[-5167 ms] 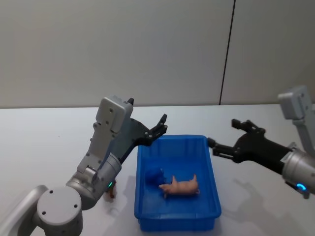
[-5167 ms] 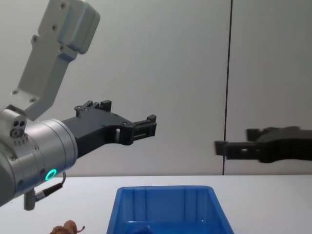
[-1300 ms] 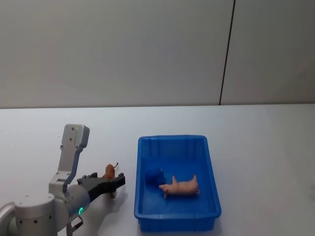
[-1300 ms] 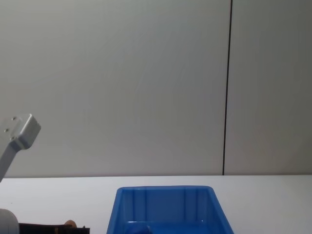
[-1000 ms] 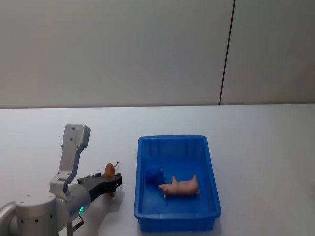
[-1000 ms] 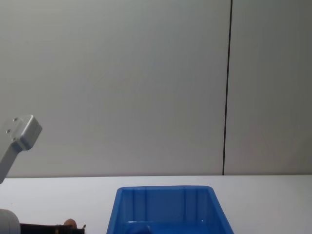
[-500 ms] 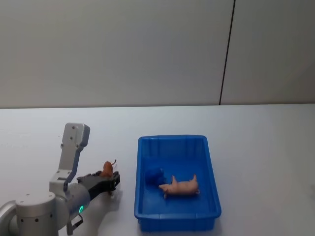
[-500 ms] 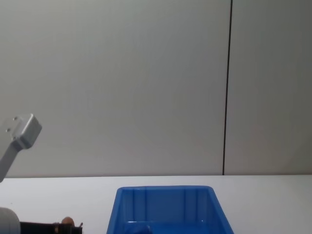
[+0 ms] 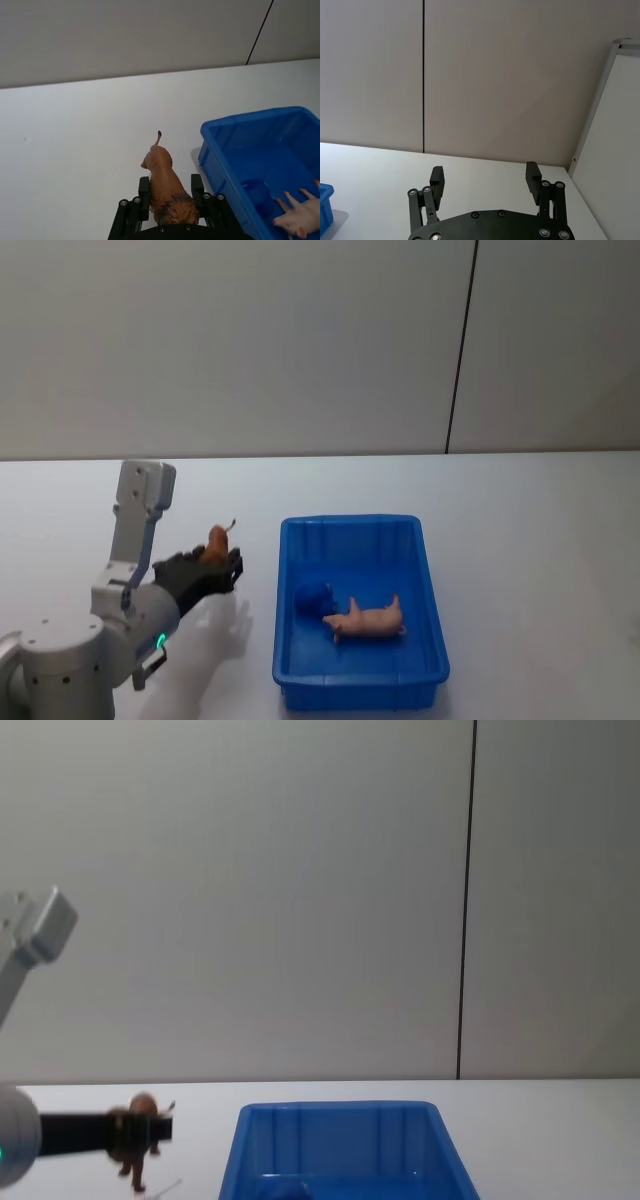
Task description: Pick up the two dolls from the table and place them into the box.
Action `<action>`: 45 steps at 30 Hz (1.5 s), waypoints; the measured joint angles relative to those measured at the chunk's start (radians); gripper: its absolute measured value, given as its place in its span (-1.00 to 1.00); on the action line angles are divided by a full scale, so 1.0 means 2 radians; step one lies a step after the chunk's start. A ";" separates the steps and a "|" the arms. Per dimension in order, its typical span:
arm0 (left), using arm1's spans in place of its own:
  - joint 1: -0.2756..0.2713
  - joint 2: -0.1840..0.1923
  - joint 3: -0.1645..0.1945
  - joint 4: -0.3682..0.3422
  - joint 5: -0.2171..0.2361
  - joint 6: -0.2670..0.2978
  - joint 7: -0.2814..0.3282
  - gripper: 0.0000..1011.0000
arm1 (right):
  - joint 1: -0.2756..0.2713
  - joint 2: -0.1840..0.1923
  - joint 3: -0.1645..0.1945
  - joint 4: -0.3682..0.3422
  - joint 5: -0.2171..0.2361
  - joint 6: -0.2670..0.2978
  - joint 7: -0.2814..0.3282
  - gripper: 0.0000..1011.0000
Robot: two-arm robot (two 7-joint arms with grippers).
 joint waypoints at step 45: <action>-0.083 -0.060 0.025 0.093 -0.025 -0.062 -0.281 0.18 | 0.000 0.000 0.000 0.000 0.000 0.000 0.000 0.98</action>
